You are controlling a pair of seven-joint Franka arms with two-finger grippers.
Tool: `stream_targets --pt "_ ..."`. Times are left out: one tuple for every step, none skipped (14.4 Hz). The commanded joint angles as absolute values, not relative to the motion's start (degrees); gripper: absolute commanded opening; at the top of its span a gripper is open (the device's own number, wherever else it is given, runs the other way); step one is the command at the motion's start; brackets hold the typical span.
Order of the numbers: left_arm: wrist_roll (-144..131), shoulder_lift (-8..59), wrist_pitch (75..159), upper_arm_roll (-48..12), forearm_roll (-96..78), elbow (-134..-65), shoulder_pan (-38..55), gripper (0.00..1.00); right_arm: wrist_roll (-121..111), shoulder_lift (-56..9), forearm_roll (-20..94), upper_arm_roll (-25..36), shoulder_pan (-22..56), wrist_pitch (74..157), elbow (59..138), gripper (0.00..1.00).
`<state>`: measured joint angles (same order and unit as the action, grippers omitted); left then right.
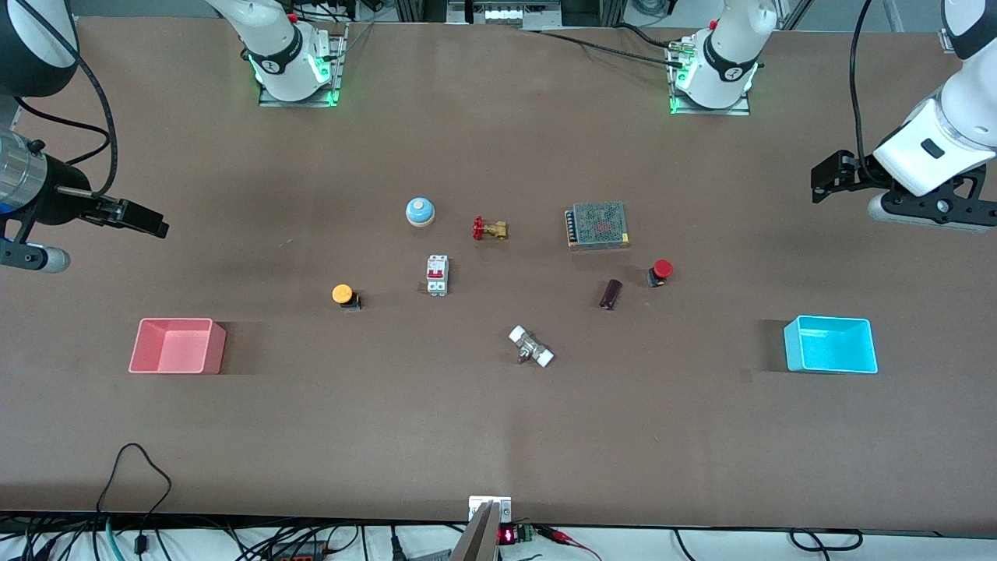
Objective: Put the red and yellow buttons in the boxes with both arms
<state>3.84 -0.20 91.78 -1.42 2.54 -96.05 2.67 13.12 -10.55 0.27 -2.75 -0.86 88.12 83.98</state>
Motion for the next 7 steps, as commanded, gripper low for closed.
stream_targets --pt "4.92 0.18 90.62 -0.70 1.41 -94.75 3.25 1.00 12.39 -10.20 1.41 -2.99 -1.32 87.72 84.02 1.00" --pt "4.92 0.18 90.62 -0.70 1.41 -94.83 3.25 1.00 12.39 -10.20 1.41 -3.08 -1.32 87.89 84.02 1.00" --pt "4.92 0.18 90.62 -0.70 1.41 -94.83 3.25 1.00 12.31 -10.20 1.41 -3.08 -1.32 87.72 84.02 1.00" --pt "4.92 0.18 90.62 -0.70 1.41 -94.83 3.25 1.00 12.30 -10.20 1.49 -3.08 -1.32 87.71 84.02 1.00" --pt "4.83 0.18 90.62 -0.70 1.41 -94.83 3.25 1.00 12.39 -10.20 1.49 -3.08 -1.32 87.98 84.02 1.00" --pt "4.66 0.18 90.62 -0.70 1.41 -94.75 3.25 1.00 12.48 -10.20 1.49 -3.16 -1.32 87.98 84.11 1.00" --pt "4.57 0.18 90.62 -0.70 1.41 -94.83 3.25 1.00 12.48 -10.37 1.49 -3.60 -1.32 88.07 84.29 1.00"
